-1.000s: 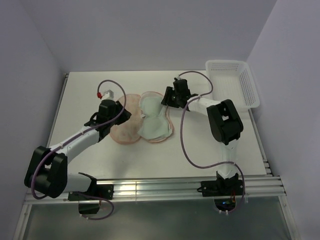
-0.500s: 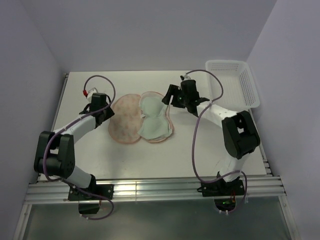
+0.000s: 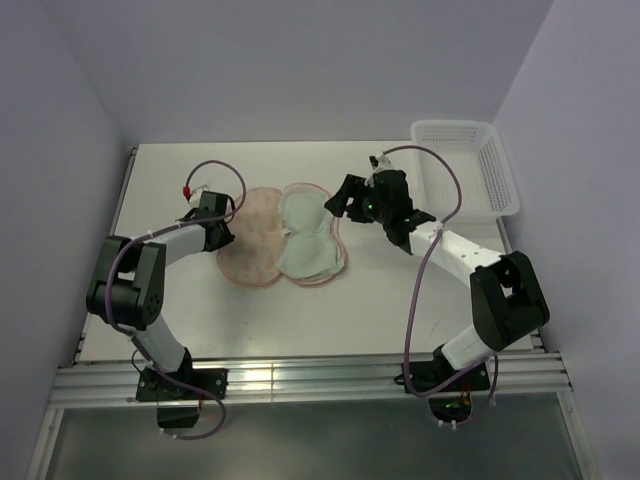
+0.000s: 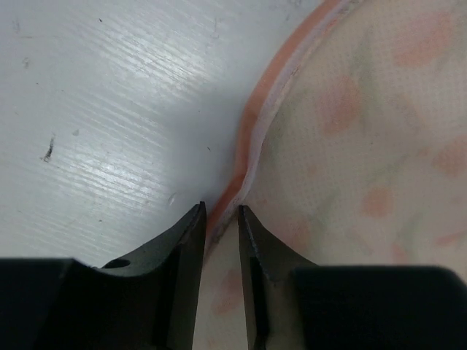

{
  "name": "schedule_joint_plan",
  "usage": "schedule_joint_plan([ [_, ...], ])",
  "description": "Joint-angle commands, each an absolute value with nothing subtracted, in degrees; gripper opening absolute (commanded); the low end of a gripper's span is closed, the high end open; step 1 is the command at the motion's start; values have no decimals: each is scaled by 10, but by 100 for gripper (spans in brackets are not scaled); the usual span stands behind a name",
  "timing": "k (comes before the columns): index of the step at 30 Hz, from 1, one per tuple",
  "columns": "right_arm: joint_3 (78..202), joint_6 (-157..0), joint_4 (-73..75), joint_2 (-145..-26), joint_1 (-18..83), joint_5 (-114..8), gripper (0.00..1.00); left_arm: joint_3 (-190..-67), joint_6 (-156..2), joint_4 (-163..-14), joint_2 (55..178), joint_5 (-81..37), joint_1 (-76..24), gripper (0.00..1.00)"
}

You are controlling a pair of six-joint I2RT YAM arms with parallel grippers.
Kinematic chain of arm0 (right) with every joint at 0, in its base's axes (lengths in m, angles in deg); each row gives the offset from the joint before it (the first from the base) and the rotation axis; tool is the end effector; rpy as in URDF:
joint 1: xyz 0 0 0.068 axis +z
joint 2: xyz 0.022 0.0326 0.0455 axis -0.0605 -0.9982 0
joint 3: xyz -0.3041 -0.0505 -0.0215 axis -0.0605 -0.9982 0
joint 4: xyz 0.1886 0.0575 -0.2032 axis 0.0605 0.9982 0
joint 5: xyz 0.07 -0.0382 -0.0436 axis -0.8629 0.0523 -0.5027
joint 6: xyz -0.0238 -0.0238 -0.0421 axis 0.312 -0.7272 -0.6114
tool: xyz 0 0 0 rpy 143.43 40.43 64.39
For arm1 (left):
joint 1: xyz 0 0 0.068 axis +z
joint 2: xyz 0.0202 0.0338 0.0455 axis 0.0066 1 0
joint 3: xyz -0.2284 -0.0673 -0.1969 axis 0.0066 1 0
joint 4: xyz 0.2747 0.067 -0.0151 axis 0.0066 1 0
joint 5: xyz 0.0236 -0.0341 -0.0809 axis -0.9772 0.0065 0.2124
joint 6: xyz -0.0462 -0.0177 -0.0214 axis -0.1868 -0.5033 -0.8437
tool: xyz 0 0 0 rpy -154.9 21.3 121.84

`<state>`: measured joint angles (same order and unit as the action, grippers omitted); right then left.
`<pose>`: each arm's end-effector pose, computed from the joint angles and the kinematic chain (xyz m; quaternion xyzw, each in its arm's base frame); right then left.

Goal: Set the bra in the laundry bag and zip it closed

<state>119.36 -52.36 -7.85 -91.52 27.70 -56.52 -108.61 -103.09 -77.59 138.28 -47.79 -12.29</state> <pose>0.3291 0.1559 0.2766 0.0106 0.8368 0.3337 0.4340 0.3466 -0.0670 0.1756 -0.2453 0.9096 0.0037 0.3354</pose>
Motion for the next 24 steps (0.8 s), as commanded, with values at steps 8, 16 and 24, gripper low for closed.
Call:
schedule_joint_plan([
  [8, 1189, -534, -100, -879, 308, -562, 76, -1065, -1046, -793, 1367, -510, -131, 0],
  [16, 1221, -576, -26, -949, 302, -460, 66, -1038, -1059, -780, 1184, -531, -188, 0],
  [24, 1215, -557, -13, -1026, 297, -456, 11, -1097, -1062, -729, 1138, -604, -326, 0],
])
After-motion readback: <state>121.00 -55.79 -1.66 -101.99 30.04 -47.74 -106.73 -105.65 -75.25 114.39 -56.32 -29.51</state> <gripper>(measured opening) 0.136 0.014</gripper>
